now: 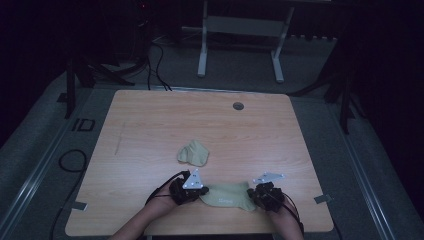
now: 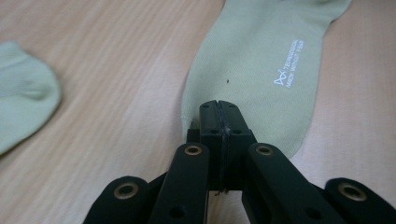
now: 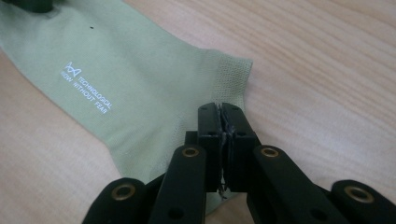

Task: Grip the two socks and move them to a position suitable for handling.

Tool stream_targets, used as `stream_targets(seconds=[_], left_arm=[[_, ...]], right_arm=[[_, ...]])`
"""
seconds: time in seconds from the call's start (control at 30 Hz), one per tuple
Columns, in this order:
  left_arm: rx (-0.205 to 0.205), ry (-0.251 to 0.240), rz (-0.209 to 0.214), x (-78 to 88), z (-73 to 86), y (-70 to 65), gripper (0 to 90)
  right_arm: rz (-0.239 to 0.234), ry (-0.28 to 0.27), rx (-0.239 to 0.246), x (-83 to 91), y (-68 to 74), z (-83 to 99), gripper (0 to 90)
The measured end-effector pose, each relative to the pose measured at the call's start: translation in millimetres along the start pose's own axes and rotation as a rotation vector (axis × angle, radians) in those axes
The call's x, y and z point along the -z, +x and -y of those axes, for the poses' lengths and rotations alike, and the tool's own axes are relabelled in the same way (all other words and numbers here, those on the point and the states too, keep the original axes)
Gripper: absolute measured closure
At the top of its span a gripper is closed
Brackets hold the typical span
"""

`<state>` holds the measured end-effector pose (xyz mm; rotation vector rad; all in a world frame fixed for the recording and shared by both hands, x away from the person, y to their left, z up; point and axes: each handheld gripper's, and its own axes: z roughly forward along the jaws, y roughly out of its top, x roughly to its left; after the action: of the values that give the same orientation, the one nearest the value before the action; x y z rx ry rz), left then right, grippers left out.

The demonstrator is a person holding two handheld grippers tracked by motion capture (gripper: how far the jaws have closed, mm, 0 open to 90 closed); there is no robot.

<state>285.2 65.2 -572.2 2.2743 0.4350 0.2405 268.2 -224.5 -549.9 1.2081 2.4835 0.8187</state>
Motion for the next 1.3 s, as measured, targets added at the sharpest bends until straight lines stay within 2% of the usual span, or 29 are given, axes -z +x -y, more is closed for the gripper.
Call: stream_targets(seconds=[0.27, 0.43, 0.53, 0.6, 0.67, 0.7, 0.73, 0.77, 0.8, 0.83, 0.9, 0.93, 0.97, 1.03, 1.07, 1.13, 1.17, 1.3], left_arm=[[0.008, 0.005, 0.009, -0.3, -1.0, 1.3, 88.7], [0.052, -0.029, 0.026, 3.8, -2.8, 2.4, 81.9], [0.052, -0.036, 0.007, 13.4, -8.1, 0.0, 67.8], [0.066, -0.042, -0.005, 19.7, -9.4, -1.8, 59.3], [0.066, -0.037, -0.018, 25.7, -7.1, -2.8, 55.0], [0.066, -0.037, -0.018, 25.7, -7.1, -2.8, 54.4], [0.069, -0.035, -0.032, 29.8, -3.1, -3.8, 54.4], [0.075, -0.03, -0.038, 32.6, 0.4, -3.9, 54.3], [0.081, -0.026, -0.042, 34.6, 3.2, -3.9, 54.3], [0.089, -0.017, -0.052, 38.1, 8.0, -3.3, 52.3], [0.11, -0.006, -0.069, 43.7, 15.1, -1.0, 50.4], [0.139, -0.006, -0.085, 49.5, 21.2, 1.2, 50.3], [0.139, -0.006, -0.085, 49.5, 21.2, 1.2, 49.8], [0.174, -0.021, -0.095, 57.0, 27.8, 3.5, 47.9], [0.187, -0.022, -0.106, 60.7, 30.8, 4.2, 47.9], [0.206, -0.026, -0.121, 67.8, 38.0, 4.8, 47.9], [0.22, -0.022, -0.131, 71.6, 43.8, 5.0, 48.7], [0.243, -0.013, -0.137, 76.0, 53.0, 5.1, 49.3]], right_arm=[[-0.007, -0.002, -0.01, 0.7, -0.8, 1.2, 85.9], [-0.027, -0.008, -0.014, 3.0, -0.2, -3.4, 80.0], [-0.036, -0.049, -0.002, 10.8, 1.7, -16.5, 70.7], [-0.043, -0.076, 0.019, 14.1, 3.4, -27.5, 58.8], [-0.061, -0.085, 0.04, 14.6, 5.1, -38.1, 51.9], [-0.061, -0.085, 0.04, 14.6, 5.1, -38.1, 51.9], [-0.063, -0.088, 0.06, 13.9, 7.2, -45.5, 48.7], [-0.06, -0.082, 0.085, 9.7, 9.9, -60.0, 40.0], [-0.06, -0.082, 0.085, 9.7, 9.9, -60.0, 40.0], [-0.05, -0.102, 0.088, 7.6, 11.2, -70.9, 38.7], [-0.046, -0.103, 0.091, 6.6, 12.2, -74.7, 39.0], [-0.058, -0.076, 0.087, 2.5, 12.9, -85.5, 39.7], [-0.058, -0.076, 0.087, 2.5, 12.9, -85.5, 39.7], [-0.056, -0.095, 0.09, -1.1, 14.6, -95.8, 40.9], [-0.059, -0.103, 0.091, -6.0, 15.1, -106.5, 40.9], [-0.062, -0.104, 0.091, -8.8, 15.7, -112.0, 40.1], [-0.064, -0.092, 0.096, -16.0, 17.7, -124.2, 38.3], [-0.09, -0.065, 0.101, -26.8, 20.8, -137.7, 38.2]])
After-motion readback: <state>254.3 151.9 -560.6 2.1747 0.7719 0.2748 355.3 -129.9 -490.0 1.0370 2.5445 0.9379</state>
